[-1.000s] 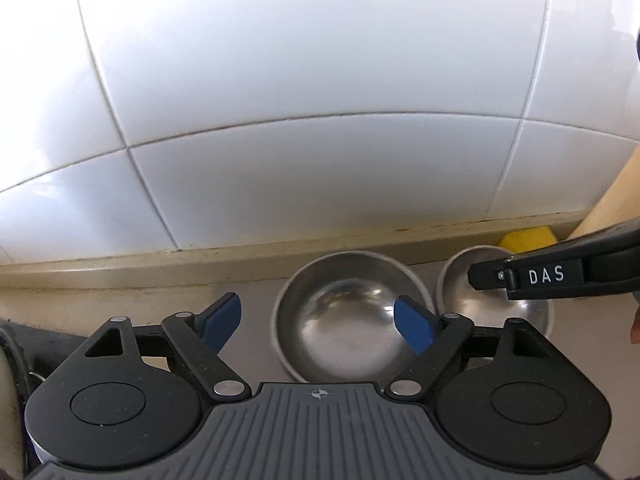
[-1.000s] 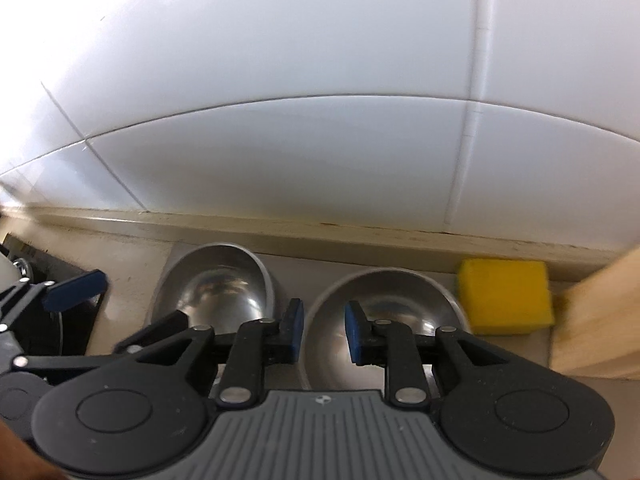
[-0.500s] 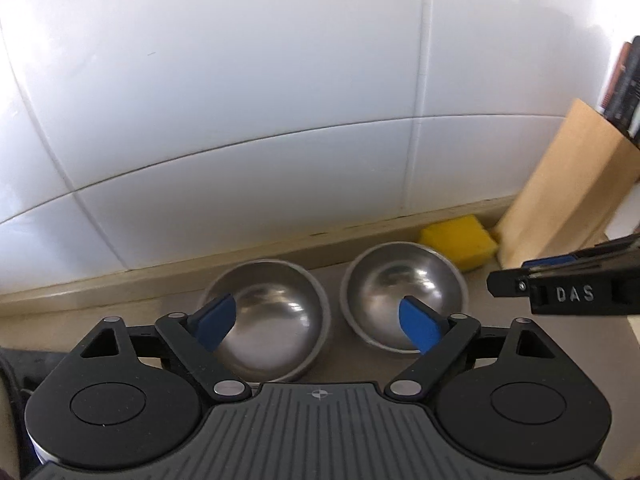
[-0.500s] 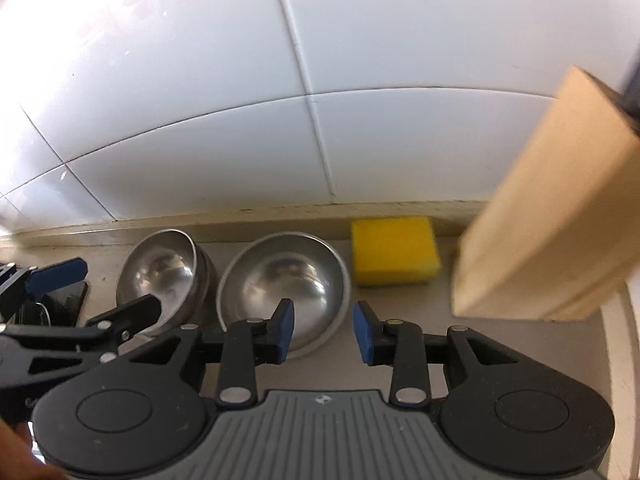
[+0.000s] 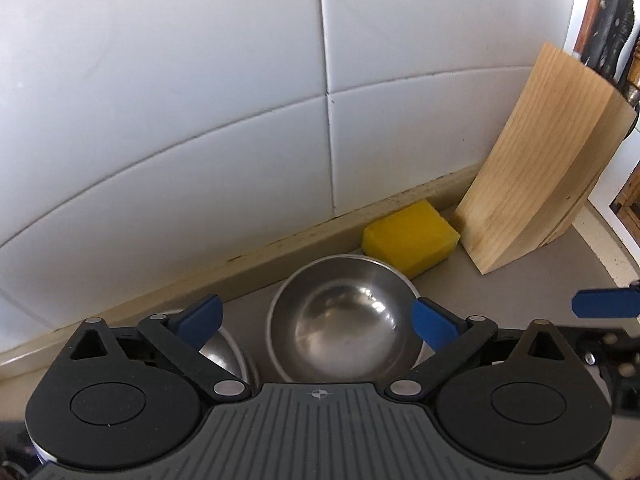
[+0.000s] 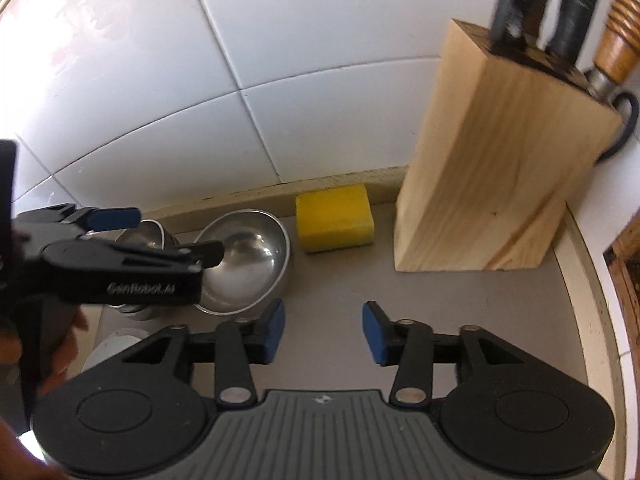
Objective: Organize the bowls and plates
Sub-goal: 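Move both tools to the steel bowl beside the yellow sponge and grip its rim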
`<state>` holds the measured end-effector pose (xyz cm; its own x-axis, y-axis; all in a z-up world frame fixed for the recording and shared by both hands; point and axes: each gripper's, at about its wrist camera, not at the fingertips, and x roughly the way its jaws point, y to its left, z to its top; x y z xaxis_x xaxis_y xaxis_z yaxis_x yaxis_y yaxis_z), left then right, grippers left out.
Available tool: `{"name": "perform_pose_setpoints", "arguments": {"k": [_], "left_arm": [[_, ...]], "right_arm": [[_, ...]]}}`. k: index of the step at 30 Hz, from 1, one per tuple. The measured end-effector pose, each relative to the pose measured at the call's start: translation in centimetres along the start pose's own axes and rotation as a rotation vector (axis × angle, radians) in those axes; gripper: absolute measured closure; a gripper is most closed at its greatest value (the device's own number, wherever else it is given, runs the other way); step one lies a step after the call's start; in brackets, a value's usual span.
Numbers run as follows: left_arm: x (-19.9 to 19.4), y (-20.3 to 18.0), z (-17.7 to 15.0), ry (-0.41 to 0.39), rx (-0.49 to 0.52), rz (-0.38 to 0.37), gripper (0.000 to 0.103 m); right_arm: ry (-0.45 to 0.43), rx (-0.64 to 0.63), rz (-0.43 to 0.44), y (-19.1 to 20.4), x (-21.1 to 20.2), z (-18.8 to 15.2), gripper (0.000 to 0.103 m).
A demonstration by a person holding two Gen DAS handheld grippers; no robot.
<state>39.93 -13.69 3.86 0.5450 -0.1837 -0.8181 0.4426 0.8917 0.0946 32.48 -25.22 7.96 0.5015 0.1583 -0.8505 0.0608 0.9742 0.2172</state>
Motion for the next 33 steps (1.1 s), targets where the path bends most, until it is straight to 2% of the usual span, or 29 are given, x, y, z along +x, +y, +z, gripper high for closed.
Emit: {"name": "perform_pose_setpoints", "arguments": {"k": [6, 14, 16, 22, 24, 27, 29, 30, 31, 32, 33], "left_arm": [[3.6, 0.8, 1.3, 0.054, 0.065, -0.044, 0.006], [7.1, 2.4, 0.6, 0.146, 0.046, -0.119, 0.007], [7.7, 2.2, 0.2, 0.164, 0.073, -0.11, 0.009], [8.0, 2.7, 0.2, 0.172, 0.07, -0.118, 0.013], [8.0, 2.7, 0.1, 0.176, 0.076, -0.102, 0.019], [8.4, 2.5, -0.1, 0.188, 0.089, -0.036, 0.031], [8.5, 2.3, -0.5, 0.213, 0.089, -0.024, 0.052], [8.5, 2.2, -0.7, 0.229, 0.088, -0.039, 0.052], [8.2, 2.0, -1.0, 0.225, 0.093, -0.049, 0.055], [8.0, 1.9, -1.1, 0.224, 0.088, -0.056, 0.057], [7.7, 1.8, -1.2, 0.223, 0.087, -0.054, 0.057]], "right_arm": [[0.013, 0.111, 0.029, -0.5, 2.5, -0.1, 0.075], [0.06, 0.199, 0.049, 0.6, 7.6, -0.3, 0.074], [0.059, 0.241, 0.057, 0.7, 8.6, -0.3, 0.072], [0.061, 0.31, 0.099, 0.7, 10.0, -0.3, 0.071], [0.058, 0.338, 0.112, 0.6, 9.9, -0.6, 0.071], [0.049, 0.319, 0.087, 1.0, 10.4, -0.5, 0.071], [0.048, 0.323, 0.066, 1.4, 11.1, -0.5, 0.078], [0.046, 0.319, 0.076, 1.6, 11.3, -0.6, 0.083], [0.046, 0.33, 0.093, 1.6, 11.5, -0.7, 0.096], [0.049, 0.342, 0.116, 1.5, 11.6, -0.7, 0.103], [0.06, 0.345, 0.125, 1.5, 11.6, -0.8, 0.103]]}}
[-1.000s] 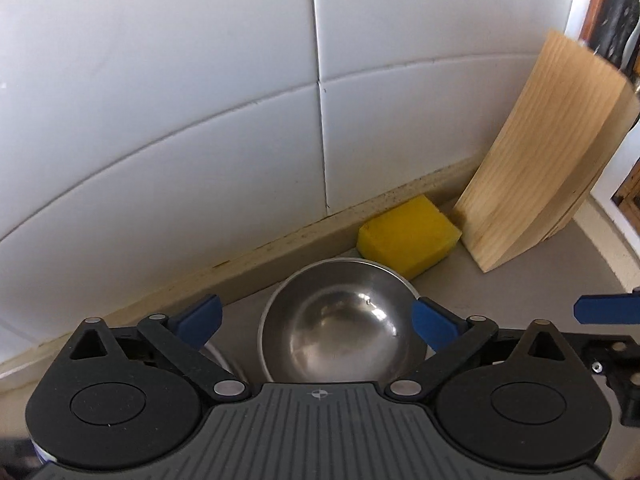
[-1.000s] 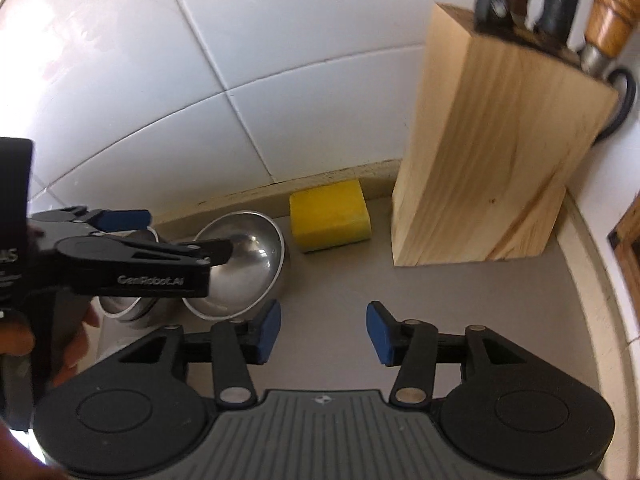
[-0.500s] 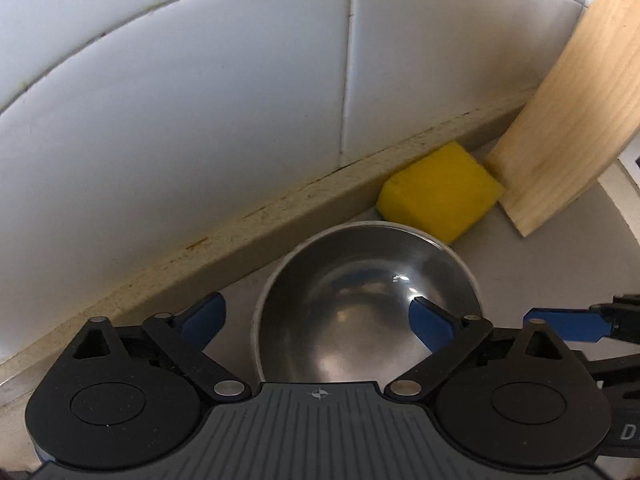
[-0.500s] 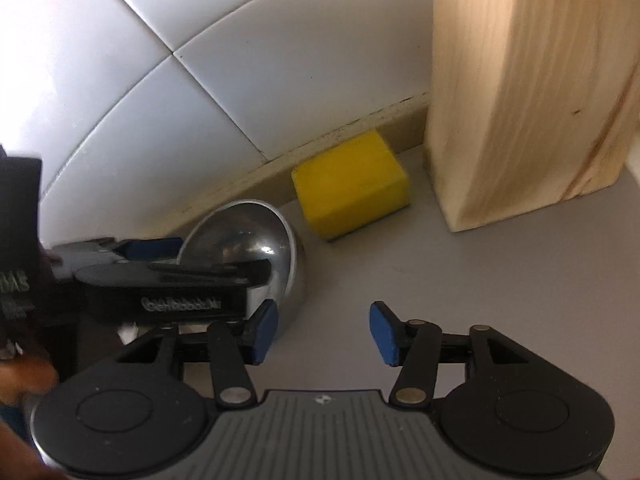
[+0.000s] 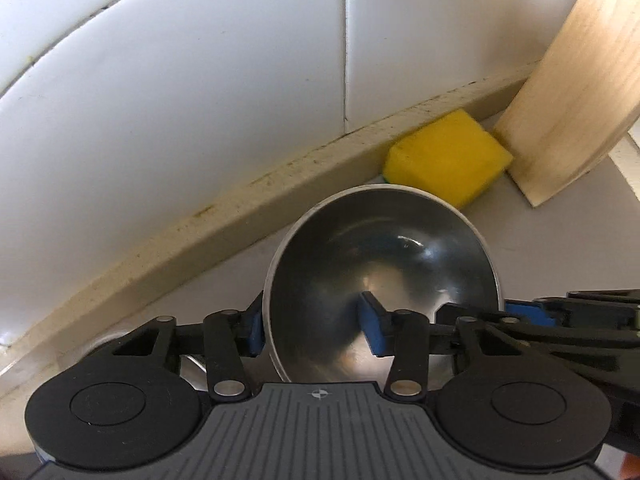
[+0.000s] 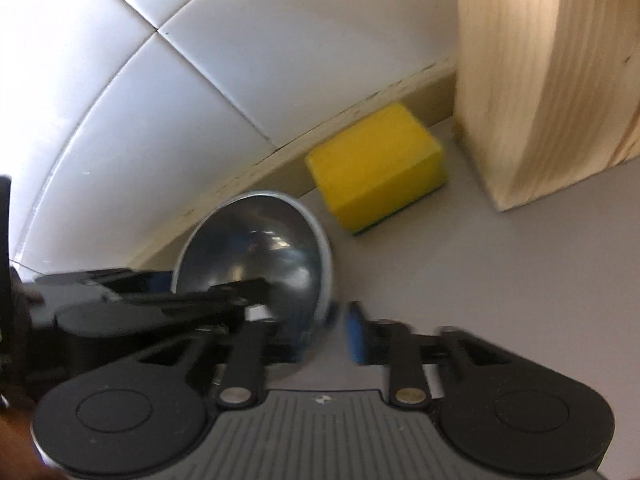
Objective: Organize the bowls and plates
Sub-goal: 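Move both tools to the steel bowl beside the yellow sponge and grip its rim, then lift that bowl with both tools and carry it toward the bowl stack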
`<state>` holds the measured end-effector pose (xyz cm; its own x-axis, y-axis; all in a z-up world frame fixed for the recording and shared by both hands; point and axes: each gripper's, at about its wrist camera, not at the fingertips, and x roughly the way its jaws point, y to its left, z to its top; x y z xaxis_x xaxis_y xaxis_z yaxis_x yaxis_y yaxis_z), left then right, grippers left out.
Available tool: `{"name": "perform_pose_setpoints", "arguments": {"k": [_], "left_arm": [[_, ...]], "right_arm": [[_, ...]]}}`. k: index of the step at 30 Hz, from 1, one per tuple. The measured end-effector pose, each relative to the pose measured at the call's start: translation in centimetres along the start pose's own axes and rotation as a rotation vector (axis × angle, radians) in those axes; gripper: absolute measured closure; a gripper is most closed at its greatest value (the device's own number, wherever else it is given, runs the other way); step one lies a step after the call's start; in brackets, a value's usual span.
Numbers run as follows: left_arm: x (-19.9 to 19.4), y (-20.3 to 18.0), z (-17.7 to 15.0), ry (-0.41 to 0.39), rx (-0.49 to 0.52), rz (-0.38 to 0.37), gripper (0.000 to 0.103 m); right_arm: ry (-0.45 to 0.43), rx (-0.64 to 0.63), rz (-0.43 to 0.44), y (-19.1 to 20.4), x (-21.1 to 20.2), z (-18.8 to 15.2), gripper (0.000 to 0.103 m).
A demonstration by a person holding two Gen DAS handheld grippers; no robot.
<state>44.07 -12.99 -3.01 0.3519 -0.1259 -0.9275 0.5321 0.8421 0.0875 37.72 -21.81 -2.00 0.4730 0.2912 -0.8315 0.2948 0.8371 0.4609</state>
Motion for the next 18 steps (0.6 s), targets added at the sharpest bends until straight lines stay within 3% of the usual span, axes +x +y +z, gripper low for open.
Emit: {"name": "perform_pose_setpoints", "arguments": {"k": [6, 11, 18], "left_arm": [[-1.2, -1.7, -1.3, 0.016, 0.027, -0.07, 0.052], [-3.5, -4.2, -0.9, -0.007, 0.065, -0.157, 0.052], [-7.1, -9.0, -2.4, -0.048, 0.148, -0.21, 0.048]], "right_arm": [[-0.016, 0.021, 0.015, -1.9, -1.7, -0.1, 0.103], [-0.047, 0.011, 0.003, -4.1, -5.8, -0.3, 0.103], [-0.072, -0.006, -0.038, -6.8, -11.8, -2.2, 0.103]]}}
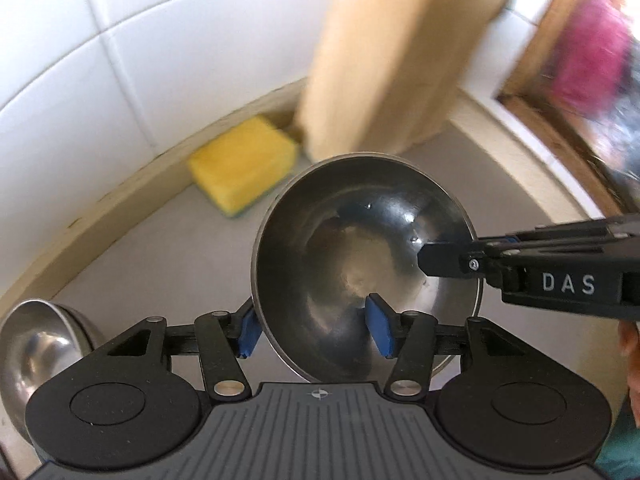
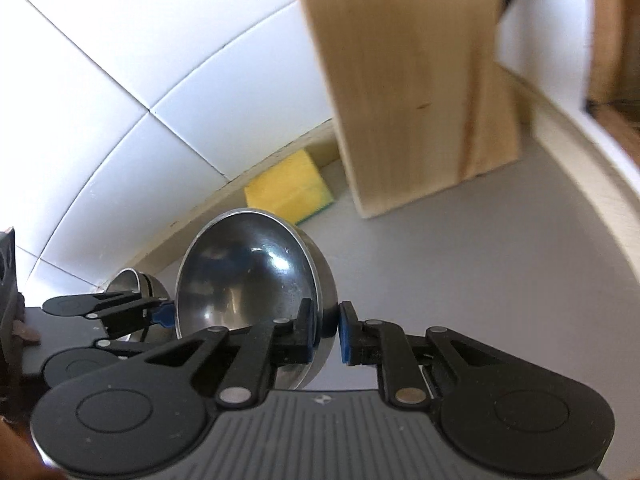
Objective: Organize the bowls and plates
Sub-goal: 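Lift that bowl with both tools and carry it toward the bowl stack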
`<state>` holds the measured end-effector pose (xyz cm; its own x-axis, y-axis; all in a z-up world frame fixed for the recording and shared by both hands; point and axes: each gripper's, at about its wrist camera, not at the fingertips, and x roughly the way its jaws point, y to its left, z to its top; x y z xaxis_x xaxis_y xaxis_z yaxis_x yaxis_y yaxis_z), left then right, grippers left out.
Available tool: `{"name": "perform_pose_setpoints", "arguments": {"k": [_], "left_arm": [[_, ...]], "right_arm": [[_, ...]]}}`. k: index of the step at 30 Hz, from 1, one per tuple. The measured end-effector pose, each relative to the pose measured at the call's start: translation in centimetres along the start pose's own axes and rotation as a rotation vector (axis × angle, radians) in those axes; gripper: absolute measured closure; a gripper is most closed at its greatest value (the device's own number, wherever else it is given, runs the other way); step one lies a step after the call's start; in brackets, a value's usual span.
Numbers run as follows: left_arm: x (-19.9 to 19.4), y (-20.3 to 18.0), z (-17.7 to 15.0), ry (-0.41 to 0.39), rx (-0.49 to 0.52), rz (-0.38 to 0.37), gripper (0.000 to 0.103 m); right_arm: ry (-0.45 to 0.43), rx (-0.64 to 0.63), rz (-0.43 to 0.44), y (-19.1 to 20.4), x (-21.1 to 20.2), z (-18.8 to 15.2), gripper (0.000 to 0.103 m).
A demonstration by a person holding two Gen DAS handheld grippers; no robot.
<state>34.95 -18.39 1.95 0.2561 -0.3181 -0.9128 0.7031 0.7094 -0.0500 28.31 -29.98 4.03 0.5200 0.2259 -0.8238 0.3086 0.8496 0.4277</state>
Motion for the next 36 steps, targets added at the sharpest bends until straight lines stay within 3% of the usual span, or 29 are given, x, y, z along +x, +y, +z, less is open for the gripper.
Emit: {"name": "perform_pose_setpoints", "arguments": {"k": [6, 8, 16, 36], "left_arm": [[-1.7, -3.3, -0.9, -0.01, 0.058, -0.01, 0.046], [-0.7, -4.4, -1.1, -0.012, 0.062, -0.003, 0.046], [-3.6, -4.7, -3.0, -0.041, 0.026, 0.05, 0.045], [-12.2, 5.8, -7.7, -0.19, -0.272, 0.222, 0.04]], "right_arm": [[-0.014, 0.016, -0.027, -2.2, -3.6, -1.2, 0.103], [-0.02, 0.027, -0.023, -2.4, -4.2, -1.6, 0.103], [-0.047, -0.013, 0.014, 0.1, -4.1, -2.0, 0.103], [-0.013, -0.287, 0.158, 14.7, -0.7, -1.0, 0.103]]}}
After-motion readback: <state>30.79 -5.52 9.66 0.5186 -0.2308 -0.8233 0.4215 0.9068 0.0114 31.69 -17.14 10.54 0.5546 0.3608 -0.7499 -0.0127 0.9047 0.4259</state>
